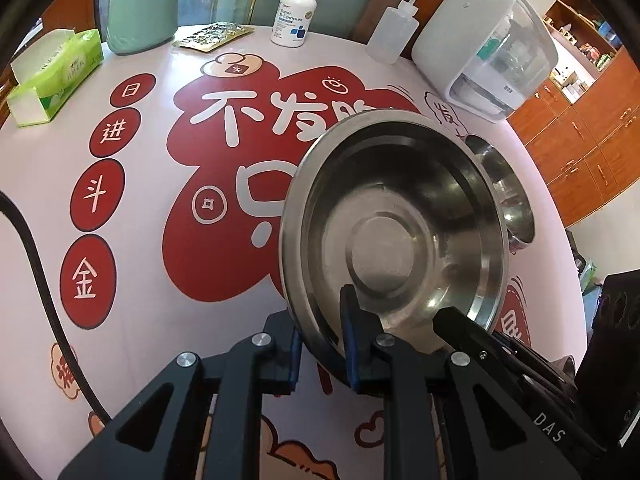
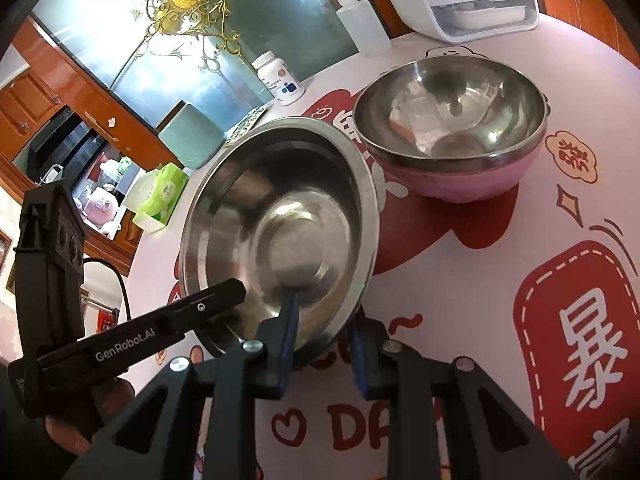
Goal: Organize plates and bowls
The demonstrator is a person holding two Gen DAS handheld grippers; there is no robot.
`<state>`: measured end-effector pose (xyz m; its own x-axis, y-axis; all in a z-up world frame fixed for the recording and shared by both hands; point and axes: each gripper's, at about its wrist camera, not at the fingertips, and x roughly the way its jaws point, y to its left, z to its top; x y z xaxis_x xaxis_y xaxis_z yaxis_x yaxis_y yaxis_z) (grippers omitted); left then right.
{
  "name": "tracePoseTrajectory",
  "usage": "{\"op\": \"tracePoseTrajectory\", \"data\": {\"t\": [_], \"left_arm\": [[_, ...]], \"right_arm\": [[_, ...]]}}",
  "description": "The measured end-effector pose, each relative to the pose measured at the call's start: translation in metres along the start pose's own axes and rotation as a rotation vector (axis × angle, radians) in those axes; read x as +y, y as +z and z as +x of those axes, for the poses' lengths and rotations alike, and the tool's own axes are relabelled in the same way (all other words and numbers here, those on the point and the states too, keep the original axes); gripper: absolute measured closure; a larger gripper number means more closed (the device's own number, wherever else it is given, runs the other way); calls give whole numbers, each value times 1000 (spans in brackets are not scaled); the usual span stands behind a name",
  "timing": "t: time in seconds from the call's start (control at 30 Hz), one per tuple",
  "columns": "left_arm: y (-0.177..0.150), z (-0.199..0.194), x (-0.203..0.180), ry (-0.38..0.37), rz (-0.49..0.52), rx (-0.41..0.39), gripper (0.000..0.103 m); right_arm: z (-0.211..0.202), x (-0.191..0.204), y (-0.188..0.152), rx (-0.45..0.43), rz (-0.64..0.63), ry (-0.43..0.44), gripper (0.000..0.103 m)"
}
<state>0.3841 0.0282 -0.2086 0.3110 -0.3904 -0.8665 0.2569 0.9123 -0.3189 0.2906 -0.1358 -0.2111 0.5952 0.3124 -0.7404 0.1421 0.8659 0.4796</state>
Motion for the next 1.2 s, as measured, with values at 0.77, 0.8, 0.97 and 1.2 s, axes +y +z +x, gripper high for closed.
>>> {"op": "tracePoseTrajectory", "data": {"t": [0.77, 0.8, 0.97, 1.2], "left_arm": [[-40, -81, -18, 22, 22, -63, 87], [-44, -87, -19, 23, 23, -66, 87], [-61, -106, -22, 27, 19, -74, 87], [-93, -134, -26, 37, 6, -74, 86]], "right_arm": [[-65, 34, -26, -23, -58, 37, 80], [-68, 36, -28, -24, -62, 38, 80], [-84, 44, -39, -16, -86, 46, 80], [-106, 56, -62, -1, -133, 52, 80]]}}
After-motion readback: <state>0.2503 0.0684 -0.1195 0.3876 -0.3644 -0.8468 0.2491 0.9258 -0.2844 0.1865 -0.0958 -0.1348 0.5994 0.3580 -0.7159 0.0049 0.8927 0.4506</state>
